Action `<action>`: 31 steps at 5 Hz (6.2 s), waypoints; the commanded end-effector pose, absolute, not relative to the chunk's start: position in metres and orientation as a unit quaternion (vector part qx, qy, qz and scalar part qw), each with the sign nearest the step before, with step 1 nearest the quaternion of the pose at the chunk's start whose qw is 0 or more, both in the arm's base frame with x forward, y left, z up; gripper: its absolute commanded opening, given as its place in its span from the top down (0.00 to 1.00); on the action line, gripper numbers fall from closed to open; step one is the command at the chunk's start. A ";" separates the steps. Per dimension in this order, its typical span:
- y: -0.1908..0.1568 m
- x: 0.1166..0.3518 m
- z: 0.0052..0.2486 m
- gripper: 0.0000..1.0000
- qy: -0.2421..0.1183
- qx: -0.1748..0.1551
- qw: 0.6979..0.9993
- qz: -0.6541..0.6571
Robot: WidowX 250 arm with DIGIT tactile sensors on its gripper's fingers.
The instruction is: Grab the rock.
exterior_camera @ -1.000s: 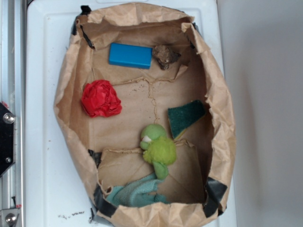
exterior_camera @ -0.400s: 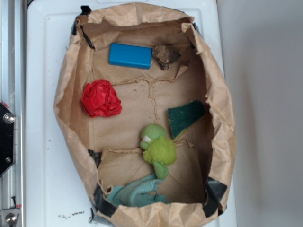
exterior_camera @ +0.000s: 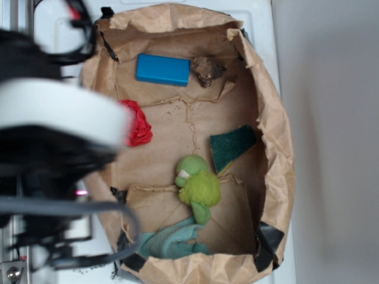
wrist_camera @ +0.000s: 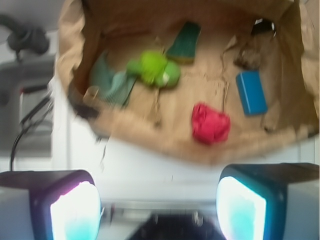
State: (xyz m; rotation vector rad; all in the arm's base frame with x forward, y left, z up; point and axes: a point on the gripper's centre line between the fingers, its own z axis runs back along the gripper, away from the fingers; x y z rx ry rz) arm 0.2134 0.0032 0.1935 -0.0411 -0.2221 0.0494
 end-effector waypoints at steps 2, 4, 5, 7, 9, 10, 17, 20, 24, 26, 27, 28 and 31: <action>0.025 0.275 0.148 0.00 -0.145 0.025 0.988 0.046; 0.052 0.290 0.123 0.00 -0.124 -0.012 0.990 0.058; 0.054 0.293 0.122 0.00 -0.127 -0.004 0.990 0.063; 0.054 0.293 0.122 0.00 -0.127 -0.004 0.990 0.063; 0.054 0.293 0.122 0.00 -0.127 -0.004 0.990 0.063; 0.055 0.299 0.101 0.00 -0.121 0.014 0.992 0.044; 0.088 0.314 0.098 0.00 -0.067 0.091 0.990 0.086; 0.103 0.322 0.092 0.00 -0.107 0.146 0.976 0.123; 0.106 0.334 0.074 0.00 -0.117 0.174 0.968 0.140; 0.104 0.334 0.061 0.00 -0.119 0.191 0.965 0.132; 0.100 0.332 0.048 0.00 -0.122 0.205 0.964 0.117; 0.100 0.327 0.039 0.00 -0.114 0.217 0.964 0.100; 0.100 0.318 0.024 0.00 -0.117 0.246 0.962 0.034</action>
